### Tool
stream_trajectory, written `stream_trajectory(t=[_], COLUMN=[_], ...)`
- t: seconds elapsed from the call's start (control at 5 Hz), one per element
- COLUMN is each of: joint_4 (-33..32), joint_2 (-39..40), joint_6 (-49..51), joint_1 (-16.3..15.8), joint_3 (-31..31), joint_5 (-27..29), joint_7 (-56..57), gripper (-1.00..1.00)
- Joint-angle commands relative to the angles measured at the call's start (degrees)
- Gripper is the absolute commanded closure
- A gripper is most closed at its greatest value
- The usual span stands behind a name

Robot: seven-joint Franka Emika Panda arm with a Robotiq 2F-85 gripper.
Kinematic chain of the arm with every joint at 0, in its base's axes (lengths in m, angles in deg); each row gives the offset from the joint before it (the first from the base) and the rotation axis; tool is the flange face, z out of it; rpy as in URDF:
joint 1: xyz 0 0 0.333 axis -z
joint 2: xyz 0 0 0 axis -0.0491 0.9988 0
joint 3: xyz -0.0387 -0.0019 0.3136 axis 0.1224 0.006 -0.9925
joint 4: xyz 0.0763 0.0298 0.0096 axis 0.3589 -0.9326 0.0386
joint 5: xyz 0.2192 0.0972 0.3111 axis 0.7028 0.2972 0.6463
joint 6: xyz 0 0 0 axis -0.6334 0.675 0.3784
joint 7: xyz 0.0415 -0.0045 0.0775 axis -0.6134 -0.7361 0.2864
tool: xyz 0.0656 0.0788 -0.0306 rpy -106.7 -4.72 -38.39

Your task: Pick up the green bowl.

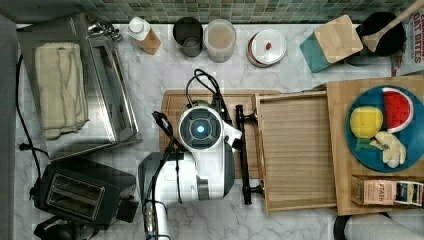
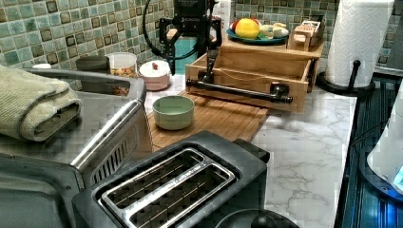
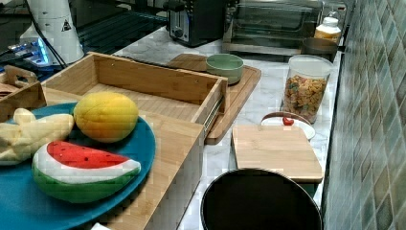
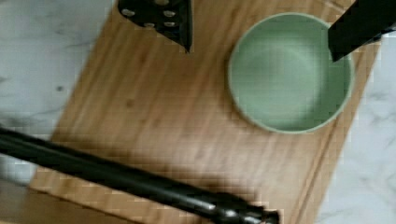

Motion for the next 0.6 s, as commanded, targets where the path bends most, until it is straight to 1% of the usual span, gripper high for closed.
stream_trajectory(t=[0.2,0.4,0.6], joint_4=[-0.3,-1.4,-3.4], joint_2=[5.1,5.1,6.3], joint_6=[-4.2,-4.7,-9.9], joint_1=[-1.2,-2.3,-2.5], joint_3=[-1.8,-1.2,-1.3], joint_5=[-0.7,-7.0,-9.4], joint_7=[-6.2,-11.6,-15.1], gripper=[-1.0,-1.0,-1.0])
